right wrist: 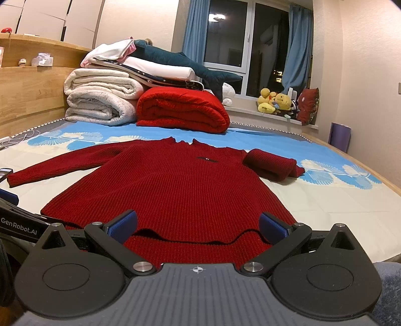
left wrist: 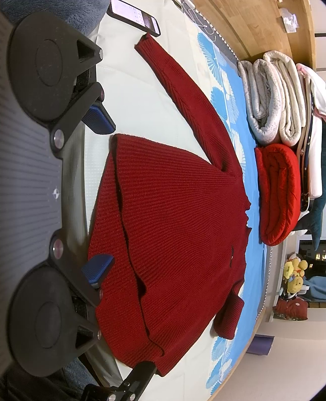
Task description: Fold small clothes
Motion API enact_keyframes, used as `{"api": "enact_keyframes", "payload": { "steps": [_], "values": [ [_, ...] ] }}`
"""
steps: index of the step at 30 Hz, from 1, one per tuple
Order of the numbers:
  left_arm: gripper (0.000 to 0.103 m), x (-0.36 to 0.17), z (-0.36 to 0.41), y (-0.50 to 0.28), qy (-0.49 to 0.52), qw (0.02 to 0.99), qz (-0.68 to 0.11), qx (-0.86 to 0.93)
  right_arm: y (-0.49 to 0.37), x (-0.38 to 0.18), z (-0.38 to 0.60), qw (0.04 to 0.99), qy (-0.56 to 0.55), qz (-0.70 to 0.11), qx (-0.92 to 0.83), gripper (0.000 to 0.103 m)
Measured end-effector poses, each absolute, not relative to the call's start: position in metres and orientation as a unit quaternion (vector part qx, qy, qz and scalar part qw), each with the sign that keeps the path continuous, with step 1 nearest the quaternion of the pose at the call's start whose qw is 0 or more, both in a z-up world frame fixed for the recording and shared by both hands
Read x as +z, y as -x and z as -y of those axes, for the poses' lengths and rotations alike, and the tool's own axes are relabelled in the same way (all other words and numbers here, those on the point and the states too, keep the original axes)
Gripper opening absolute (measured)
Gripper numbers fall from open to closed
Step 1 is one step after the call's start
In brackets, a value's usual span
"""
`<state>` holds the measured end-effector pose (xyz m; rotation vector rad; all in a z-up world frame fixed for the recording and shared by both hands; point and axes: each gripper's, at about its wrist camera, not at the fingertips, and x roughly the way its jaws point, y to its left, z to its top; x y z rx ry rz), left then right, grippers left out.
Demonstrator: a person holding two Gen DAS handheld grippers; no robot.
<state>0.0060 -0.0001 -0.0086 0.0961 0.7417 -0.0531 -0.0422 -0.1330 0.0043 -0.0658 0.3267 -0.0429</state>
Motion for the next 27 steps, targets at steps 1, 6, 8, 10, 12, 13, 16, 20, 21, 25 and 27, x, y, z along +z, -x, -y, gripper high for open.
{"api": "enact_keyframes", "payload": {
  "steps": [1,6,8,10,12,13,16,20,21,25,27],
  "values": [
    [0.102,-0.0087,0.0,-0.0061,-0.047,0.931,-0.362,-0.026,0.0422,0.0043,0.1329,0.986,0.033,-0.163,-0.021,0.102],
    [0.102,-0.0087,-0.0005,-0.0061,-0.048,0.93,-0.362,-0.025,0.0412,0.0036,0.1327,0.986,0.033,-0.163,-0.021,0.102],
    [0.102,-0.0088,-0.0005,-0.006,-0.048,0.93,-0.363,-0.025,0.0411,0.0036,0.1326,0.986,0.034,-0.163,-0.021,0.102],
    [0.102,-0.0088,-0.0004,-0.0061,-0.048,0.93,-0.363,-0.026,0.0411,0.0035,0.1327,0.986,0.033,-0.163,-0.021,0.102],
    [0.102,-0.0089,-0.0005,-0.0057,-0.049,0.93,-0.363,-0.026,0.0411,0.0036,0.1325,0.986,0.033,-0.164,-0.021,0.102],
    [0.102,-0.009,-0.0007,-0.0056,-0.049,0.93,-0.363,-0.026,0.041,0.0034,0.1326,0.986,0.034,-0.164,-0.021,0.102],
    [0.102,-0.0092,-0.0008,-0.0054,-0.05,0.93,-0.363,-0.026,0.0406,0.0027,0.1324,0.986,0.034,-0.164,-0.021,0.102],
    [0.102,-0.0092,-0.0007,-0.0053,-0.049,0.93,-0.363,-0.026,0.0404,0.0021,0.1324,0.986,0.034,-0.164,-0.021,0.102],
    [0.102,-0.0092,-0.0011,-0.0054,-0.049,0.93,-0.363,-0.026,0.0404,0.002,0.1325,0.986,0.034,-0.164,-0.021,0.102],
    [0.102,-0.0098,-0.0001,-0.0054,-0.05,0.93,-0.363,-0.026,0.0402,0.0021,0.1324,0.986,0.034,-0.164,-0.021,0.102],
    [0.102,-0.0097,0.0003,-0.0053,-0.05,0.93,-0.363,-0.026,0.0402,0.0021,0.1324,0.986,0.034,-0.165,-0.021,0.102]
  ]
}}
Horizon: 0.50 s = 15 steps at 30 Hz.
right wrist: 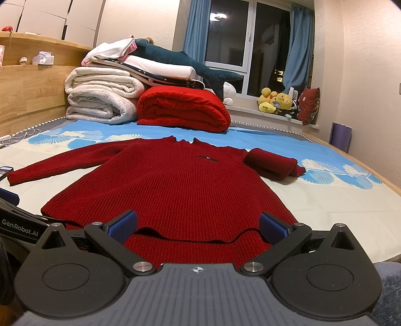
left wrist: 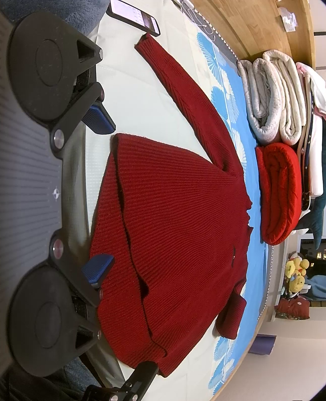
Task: Fold small clothes
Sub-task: 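Move the left tool to a sweater sleeve cuff and grasp it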
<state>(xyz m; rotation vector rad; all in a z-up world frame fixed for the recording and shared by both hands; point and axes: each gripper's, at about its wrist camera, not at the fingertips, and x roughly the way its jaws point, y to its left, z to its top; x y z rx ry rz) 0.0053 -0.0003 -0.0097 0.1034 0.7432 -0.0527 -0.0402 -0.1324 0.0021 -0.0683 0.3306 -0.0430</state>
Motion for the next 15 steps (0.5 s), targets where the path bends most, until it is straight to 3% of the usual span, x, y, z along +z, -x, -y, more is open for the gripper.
{"api": "enact_keyframes", "payload": {
  "steps": [4,15],
  "values": [
    [0.102,-0.009,-0.003,-0.007,-0.046,0.93,-0.365,-0.025,0.034,0.004,0.142,0.983,0.006,-0.181,-0.026,0.102],
    [0.102,0.004,-0.059,-0.09,0.015,0.923,-0.381,0.055,-0.085,-0.001,0.305,0.908,-0.251,-0.325,-0.087,0.102]
  ]
}}
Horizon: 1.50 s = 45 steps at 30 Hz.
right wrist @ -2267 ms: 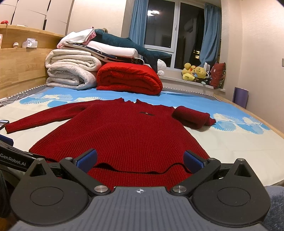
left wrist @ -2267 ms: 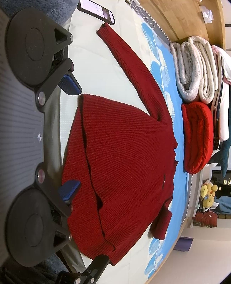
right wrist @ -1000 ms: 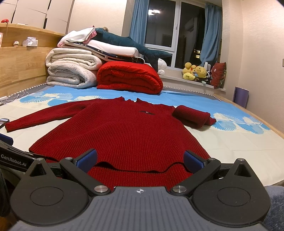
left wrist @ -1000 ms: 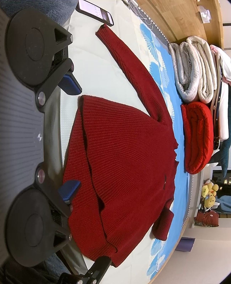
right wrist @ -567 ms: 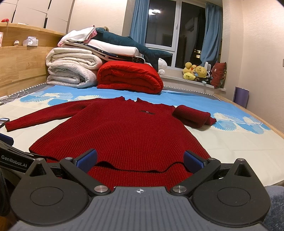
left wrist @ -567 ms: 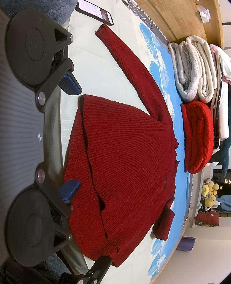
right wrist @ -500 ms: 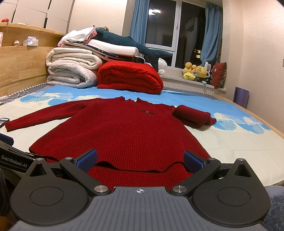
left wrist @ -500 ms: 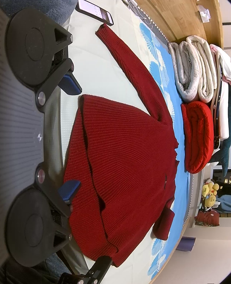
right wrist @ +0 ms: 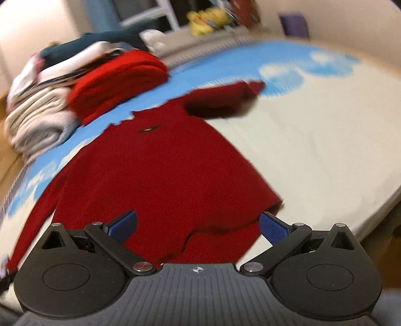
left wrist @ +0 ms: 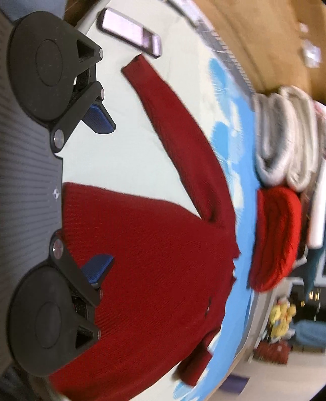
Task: Fold small clothes
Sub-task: 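Move the left tool to a sweater sleeve cuff and grasp it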
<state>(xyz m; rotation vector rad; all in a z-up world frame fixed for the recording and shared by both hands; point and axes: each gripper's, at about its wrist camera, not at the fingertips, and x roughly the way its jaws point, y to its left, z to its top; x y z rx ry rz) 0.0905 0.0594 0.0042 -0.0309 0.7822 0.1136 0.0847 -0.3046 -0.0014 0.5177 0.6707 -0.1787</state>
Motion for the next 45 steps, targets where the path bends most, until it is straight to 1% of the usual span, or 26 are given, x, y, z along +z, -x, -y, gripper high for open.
{"api": "enact_keyframes", "payload": {
  "steps": [3,6,9,10,11,12,13,14,15,16,20,22,27,28,29,30,31,32,33,34,36,39,40,42,44,45],
  "values": [
    [0.102,-0.011,-0.07,-0.126,0.025,0.902,-0.427,0.058,-0.124,-0.016,0.334,0.891,-0.259,-0.356,-0.111,0.102],
    [0.097,-0.03,-0.08,-0.157,0.037,0.879,-0.471,0.065,-0.148,-0.034,0.356,0.865,-0.273,-0.399,-0.136,0.102],
    [0.083,-0.047,-0.088,-0.173,0.075,0.864,-0.494,0.059,-0.156,-0.052,0.369,0.834,-0.303,-0.438,-0.141,0.102],
    [0.081,-0.05,-0.089,-0.176,0.082,0.863,-0.495,0.058,-0.156,-0.056,0.37,0.829,-0.304,-0.447,-0.142,0.098],
    [0.06,-0.048,-0.088,-0.176,0.079,0.872,-0.48,0.058,-0.155,-0.056,0.366,0.835,-0.288,-0.445,-0.147,0.095],
    [0.047,-0.046,-0.085,-0.175,0.075,0.875,-0.476,0.05,-0.152,-0.054,0.362,0.842,-0.267,-0.444,-0.15,0.083],
    [0.019,-0.044,-0.082,-0.174,0.077,0.875,-0.478,0.033,-0.149,-0.053,0.357,0.85,-0.242,-0.443,-0.15,0.051],
    [0.012,-0.041,-0.081,-0.172,0.073,0.878,-0.472,0.038,-0.146,-0.053,0.354,0.854,-0.224,-0.445,-0.152,0.031],
    [0.012,-0.039,-0.08,-0.17,0.063,0.882,-0.466,0.04,-0.142,-0.054,0.357,0.855,-0.236,-0.441,-0.136,0.014],
    [0.011,-0.038,-0.078,-0.168,0.05,0.883,-0.465,0.038,-0.135,-0.054,0.361,0.852,-0.259,-0.437,-0.128,0.013],
    [0.01,-0.028,-0.084,-0.155,0.032,0.885,-0.462,0.037,-0.108,-0.046,0.37,0.86,-0.274,-0.413,-0.119,0.012],
    [0.01,-0.025,-0.089,-0.151,0.025,0.886,-0.462,0.039,-0.096,-0.041,0.371,0.858,-0.276,-0.417,-0.113,0.011],
    [0.011,-0.033,-0.092,-0.152,0.0,0.882,-0.47,0.042,-0.093,-0.042,0.355,0.861,-0.217,-0.446,-0.115,0.013],
    [0.019,-0.035,-0.092,-0.152,-0.007,0.884,-0.465,0.042,-0.096,-0.043,0.353,0.859,-0.201,-0.452,-0.131,0.017],
    [0.041,-0.035,-0.092,-0.151,-0.011,0.886,-0.461,0.048,-0.1,-0.042,0.352,0.859,-0.188,-0.452,-0.15,0.024],
    [0.054,-0.033,-0.092,-0.149,-0.011,0.886,-0.459,0.059,-0.101,-0.038,0.351,0.862,-0.176,-0.443,-0.172,0.045],
    [0.076,-0.029,-0.097,-0.149,-0.003,0.888,-0.455,0.066,-0.101,-0.03,0.352,0.87,-0.167,-0.42,-0.197,0.065],
    [0.089,-0.024,-0.104,-0.148,0.014,0.892,-0.445,0.073,-0.099,-0.022,0.351,0.882,-0.161,-0.389,-0.211,0.07],
    [0.089,-0.018,-0.111,-0.149,0.031,0.897,-0.434,0.081,-0.097,-0.015,0.35,0.892,-0.161,-0.363,-0.214,0.076],
    [0.089,-0.011,-0.119,-0.149,0.052,0.9,-0.424,0.089,-0.097,-0.008,0.349,0.901,-0.164,-0.34,-0.211,0.079],
    [0.089,-0.002,-0.135,-0.155,0.082,0.897,-0.423,0.102,-0.103,-0.001,0.345,0.908,-0.18,-0.322,-0.198,0.08],
    [0.089,0.003,-0.164,-0.17,0.137,0.882,-0.427,0.141,-0.123,-0.001,0.335,0.903,-0.21,-0.336,-0.168,0.08],
    [0.087,0.003,-0.176,-0.177,0.164,0.875,-0.429,0.154,-0.133,-0.002,0.331,0.9,-0.223,-0.34,-0.156,0.08],
    [0.079,-0.003,-0.203,-0.193,0.224,0.854,-0.436,0.177,-0.145,-0.003,0.321,0.896,-0.239,-0.347,-0.138,0.08],
    [0.068,-0.014,-0.225,-0.208,0.292,0.827,-0.443,0.186,-0.157,-0.001,0.306,0.897,-0.247,-0.348,-0.115,0.08],
    [0.068,-0.02,-0.232,-0.217,0.322,0.815,-0.445,0.185,-0.16,0.001,0.299,0.898,-0.246,-0.348,-0.107,0.08]
  ]
}}
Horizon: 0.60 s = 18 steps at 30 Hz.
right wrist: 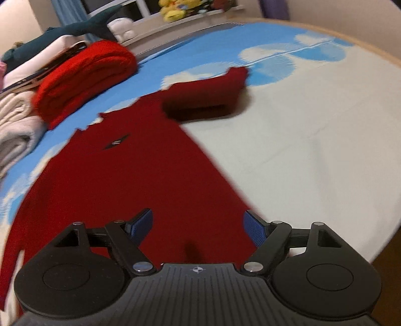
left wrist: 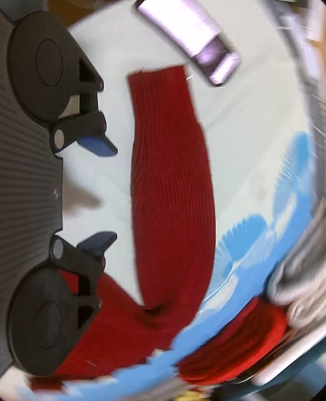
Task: Fold small clothes
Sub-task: 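Move the left tool to a sweater sleeve cuff and grasp it, then carry the held sleeve across the sweater body with the left tool, release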
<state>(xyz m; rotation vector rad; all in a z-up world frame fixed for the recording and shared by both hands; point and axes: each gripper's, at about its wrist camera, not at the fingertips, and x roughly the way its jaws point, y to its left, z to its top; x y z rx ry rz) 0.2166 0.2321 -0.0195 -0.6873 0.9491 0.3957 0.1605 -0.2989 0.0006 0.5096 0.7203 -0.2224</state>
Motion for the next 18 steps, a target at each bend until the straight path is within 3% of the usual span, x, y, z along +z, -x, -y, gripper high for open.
{"api": "enact_keyframes", "payload": {
  "steps": [5,8,10,12,13,18],
  "values": [
    [0.069,-0.055,-0.261,-0.242,0.479,0.738,-0.435,0.194,-0.18,0.009,0.265,0.914,-0.211,-0.336,-0.082,0.08],
    [0.077,-0.063,-0.276,-0.249,0.544,0.712,-0.391,0.211,-0.191,0.014,0.255,0.922,-0.188,-0.328,-0.079,0.08],
    [0.074,-0.064,-0.286,-0.253,0.581,0.687,-0.369,0.233,-0.2,0.016,0.251,0.924,-0.183,-0.326,-0.077,0.08],
    [0.032,-0.064,-0.299,-0.26,0.593,0.681,-0.339,0.266,-0.209,0.017,0.252,0.924,-0.186,-0.324,-0.076,0.08],
    [0.016,-0.062,-0.305,-0.266,0.582,0.684,-0.336,0.284,-0.217,0.017,0.252,0.925,-0.186,-0.321,-0.075,0.08],
    [0.014,-0.02,-0.328,-0.301,0.54,0.728,-0.294,0.303,-0.246,0.022,0.248,0.94,-0.142,-0.299,-0.08,0.079]
  ]
}}
